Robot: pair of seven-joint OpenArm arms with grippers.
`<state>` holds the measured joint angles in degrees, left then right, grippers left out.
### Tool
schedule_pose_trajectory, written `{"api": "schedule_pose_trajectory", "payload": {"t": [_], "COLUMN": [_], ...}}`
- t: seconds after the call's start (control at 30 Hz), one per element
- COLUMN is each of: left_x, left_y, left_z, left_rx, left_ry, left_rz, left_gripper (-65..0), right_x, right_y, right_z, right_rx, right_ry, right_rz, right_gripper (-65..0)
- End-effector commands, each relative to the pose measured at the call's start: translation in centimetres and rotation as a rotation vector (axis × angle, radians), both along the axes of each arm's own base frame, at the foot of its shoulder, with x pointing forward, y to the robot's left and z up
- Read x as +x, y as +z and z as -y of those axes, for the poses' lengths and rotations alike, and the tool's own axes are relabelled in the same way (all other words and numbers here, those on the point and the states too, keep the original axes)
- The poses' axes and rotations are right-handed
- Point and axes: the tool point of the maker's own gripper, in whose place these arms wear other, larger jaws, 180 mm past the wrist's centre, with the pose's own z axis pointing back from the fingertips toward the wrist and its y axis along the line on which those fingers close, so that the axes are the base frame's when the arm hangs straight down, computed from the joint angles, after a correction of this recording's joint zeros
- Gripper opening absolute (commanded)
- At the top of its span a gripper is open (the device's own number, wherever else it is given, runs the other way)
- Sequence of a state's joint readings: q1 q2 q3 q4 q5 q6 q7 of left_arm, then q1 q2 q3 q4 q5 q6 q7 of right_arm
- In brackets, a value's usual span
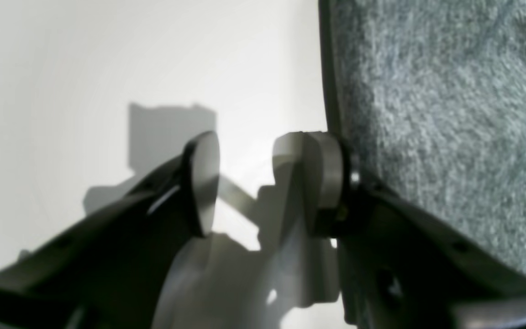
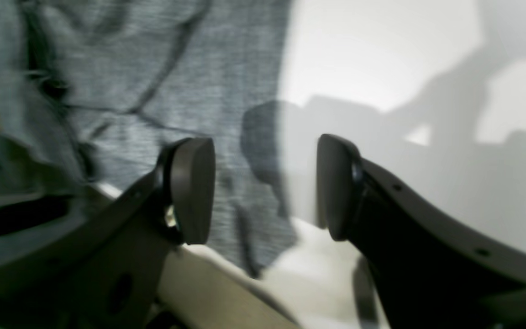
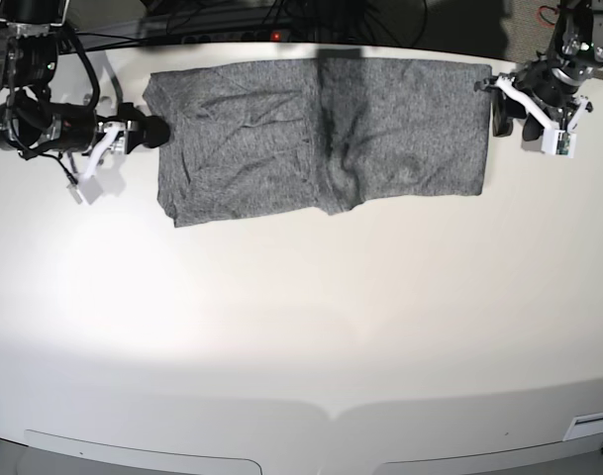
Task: Fold the T-shirt properly
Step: 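Grasp the opposite shirt end with the right gripper and fold it over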
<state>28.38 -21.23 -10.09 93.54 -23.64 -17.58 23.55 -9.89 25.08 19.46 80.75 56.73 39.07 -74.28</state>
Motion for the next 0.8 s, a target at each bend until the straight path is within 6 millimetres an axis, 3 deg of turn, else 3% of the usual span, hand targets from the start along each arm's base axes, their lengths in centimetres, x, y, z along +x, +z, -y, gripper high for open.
{"api": "schedule_pose_trajectory", "payload": {"t": [0.0, 0.33, 0.77], "left_x": [0.7, 0.7, 0.3], "left_y": [0.9, 0.9, 0.5], "left_z": [-0.3, -0.3, -0.3], "left_rx": [0.004, 0.005, 0.009], "left_ry": [-0.002, -0.003, -0.007], "left_rz": [0.035, 0.034, 0.003], "left_gripper": [-37.1, -37.1, -37.1], "right_x": [-0.8, -0.1, -1.1], "right_y": [-0.3, 0.5, -1.1], "right_z": [0.3, -1.9, -7.6], "right_rx": [-0.023, 0.010, 0.066], "right_ry": [0.021, 0.044, 0.181], "right_rz": [-0.033, 0.017, 0.011], "right_gripper": [-28.8, -28.8, -28.9]}}
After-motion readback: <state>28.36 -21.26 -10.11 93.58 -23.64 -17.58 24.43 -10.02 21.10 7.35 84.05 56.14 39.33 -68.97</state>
